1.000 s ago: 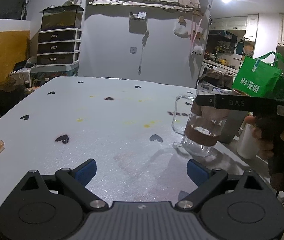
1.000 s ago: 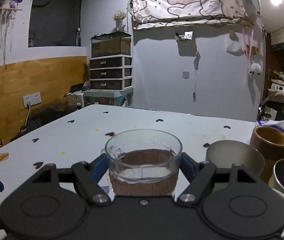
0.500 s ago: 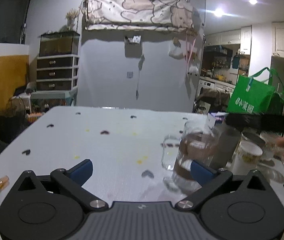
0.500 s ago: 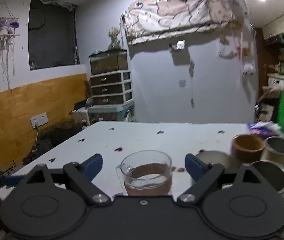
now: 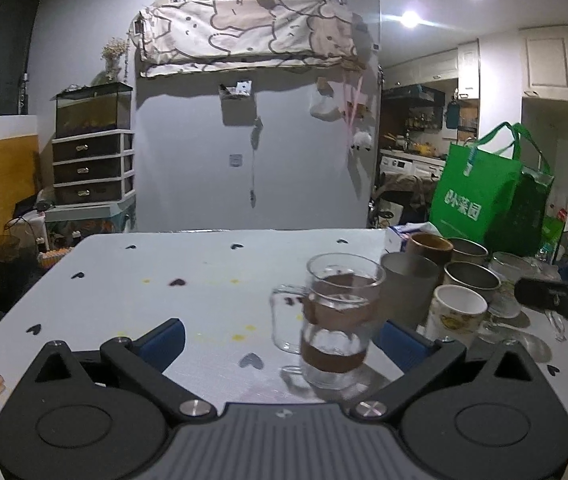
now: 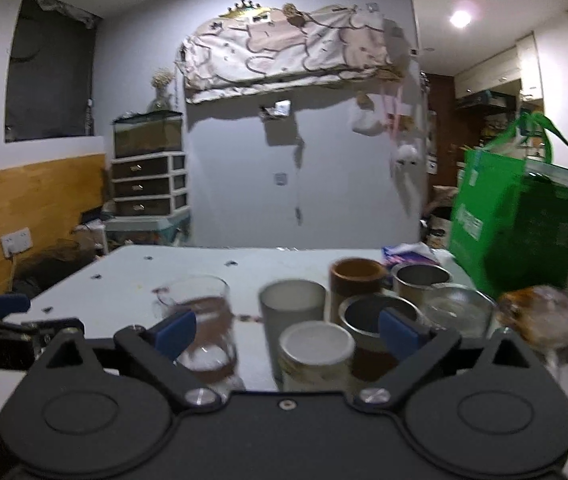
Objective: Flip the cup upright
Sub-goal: 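Lower the glass upright onto the table with the right gripper and open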
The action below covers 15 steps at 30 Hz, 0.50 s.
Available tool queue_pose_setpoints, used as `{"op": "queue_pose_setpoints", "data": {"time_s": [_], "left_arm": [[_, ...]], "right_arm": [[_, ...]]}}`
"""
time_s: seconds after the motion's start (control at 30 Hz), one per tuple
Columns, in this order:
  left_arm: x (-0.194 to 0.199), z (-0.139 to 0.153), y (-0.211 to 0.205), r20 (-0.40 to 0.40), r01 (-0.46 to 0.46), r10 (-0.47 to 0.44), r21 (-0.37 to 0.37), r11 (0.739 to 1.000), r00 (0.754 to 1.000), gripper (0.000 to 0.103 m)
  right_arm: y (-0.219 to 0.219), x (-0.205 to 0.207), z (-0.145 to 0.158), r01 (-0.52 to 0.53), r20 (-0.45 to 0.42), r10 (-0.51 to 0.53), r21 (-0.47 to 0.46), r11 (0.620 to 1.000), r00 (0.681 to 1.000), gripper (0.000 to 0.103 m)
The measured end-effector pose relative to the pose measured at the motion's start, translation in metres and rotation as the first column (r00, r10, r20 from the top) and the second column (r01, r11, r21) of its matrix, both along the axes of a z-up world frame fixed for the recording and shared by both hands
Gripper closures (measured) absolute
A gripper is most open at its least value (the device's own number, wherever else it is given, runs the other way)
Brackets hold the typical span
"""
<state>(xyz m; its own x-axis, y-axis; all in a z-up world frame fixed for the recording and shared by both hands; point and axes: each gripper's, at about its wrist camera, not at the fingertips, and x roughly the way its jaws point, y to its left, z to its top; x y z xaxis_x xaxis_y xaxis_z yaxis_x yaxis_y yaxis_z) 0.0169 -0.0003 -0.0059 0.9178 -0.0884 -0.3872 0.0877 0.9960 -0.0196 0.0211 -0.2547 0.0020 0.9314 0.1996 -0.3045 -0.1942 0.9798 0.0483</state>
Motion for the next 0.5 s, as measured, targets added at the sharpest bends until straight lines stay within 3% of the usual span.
{"op": "queue_pose_setpoints", "data": {"time_s": [0.5], "left_arm": [[-0.009,-0.010,-0.013,-0.043,0.001,-0.001,-0.007,1.000,0.999,0.000]], "right_arm": [[-0.019,-0.020,-0.015,0.070,-0.051,-0.071,-0.014,0.997,0.996,0.000]]}}
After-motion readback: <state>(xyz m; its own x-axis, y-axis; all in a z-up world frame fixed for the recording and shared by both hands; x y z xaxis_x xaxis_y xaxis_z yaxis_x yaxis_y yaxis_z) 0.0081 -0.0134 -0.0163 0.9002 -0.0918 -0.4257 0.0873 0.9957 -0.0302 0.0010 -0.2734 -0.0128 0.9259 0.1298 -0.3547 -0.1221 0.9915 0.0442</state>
